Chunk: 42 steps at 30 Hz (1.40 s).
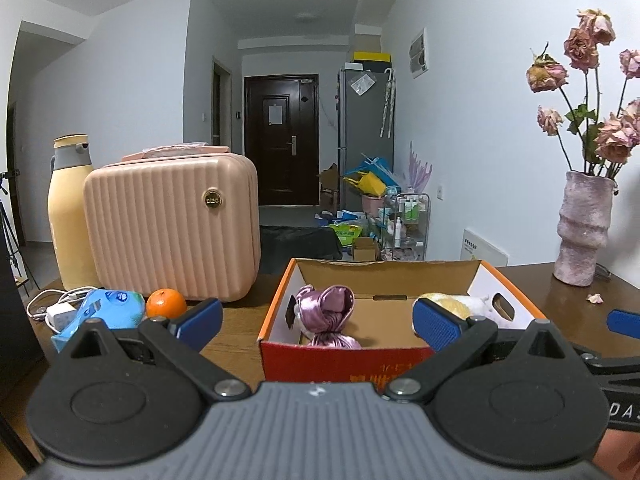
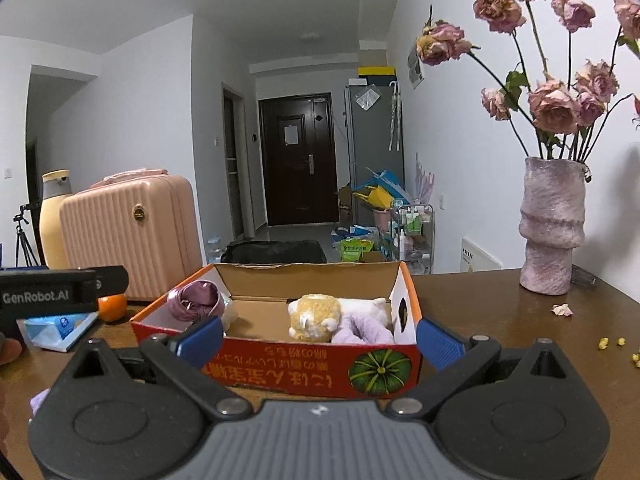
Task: Organize soft objects
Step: 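Withdraw both tools from the box back toward the remaining items on the table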
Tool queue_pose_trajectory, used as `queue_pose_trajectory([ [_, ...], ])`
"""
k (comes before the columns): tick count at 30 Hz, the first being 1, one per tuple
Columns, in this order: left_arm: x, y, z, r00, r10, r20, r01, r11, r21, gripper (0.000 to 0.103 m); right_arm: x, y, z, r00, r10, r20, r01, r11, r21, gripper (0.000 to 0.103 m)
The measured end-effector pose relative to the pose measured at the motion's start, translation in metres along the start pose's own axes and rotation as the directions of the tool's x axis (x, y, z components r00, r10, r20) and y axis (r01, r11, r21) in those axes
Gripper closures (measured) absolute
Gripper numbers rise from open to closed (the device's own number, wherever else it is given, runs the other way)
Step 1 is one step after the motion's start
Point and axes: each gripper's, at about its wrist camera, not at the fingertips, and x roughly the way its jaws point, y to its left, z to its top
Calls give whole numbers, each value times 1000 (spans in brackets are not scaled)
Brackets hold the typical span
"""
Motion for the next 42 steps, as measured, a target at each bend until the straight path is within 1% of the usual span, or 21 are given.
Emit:
queue_pose_trajectory([
  [9, -27, 8, -13, 1000, -18, -1, 18, 1000, 2, 0, -33, 5, -12, 999, -12, 33, 13, 1000, -11, 0],
  [16, -44, 13, -28, 1000, -26, -2, 26, 1000, 13, 0, -55, 9, -24, 999, 7, 41, -7, 1000, -6, 0],
  [20, -55, 19, -32, 999, -34, 5, 34, 999, 3, 0, -67, 11, -31, 999, 14, 45, -14, 1000, -5, 0],
  [31, -81, 31, -46, 998, -59, 14, 59, 998, 1, 0, -80, 11, -46, 999, 18, 32, -18, 1000, 1, 0],
  [42, -92, 41, -50, 996, -86, 18, 87, 996, -19, 0, -90, 18, -59, 999, 41, 11, -41, 999, -12, 0],
])
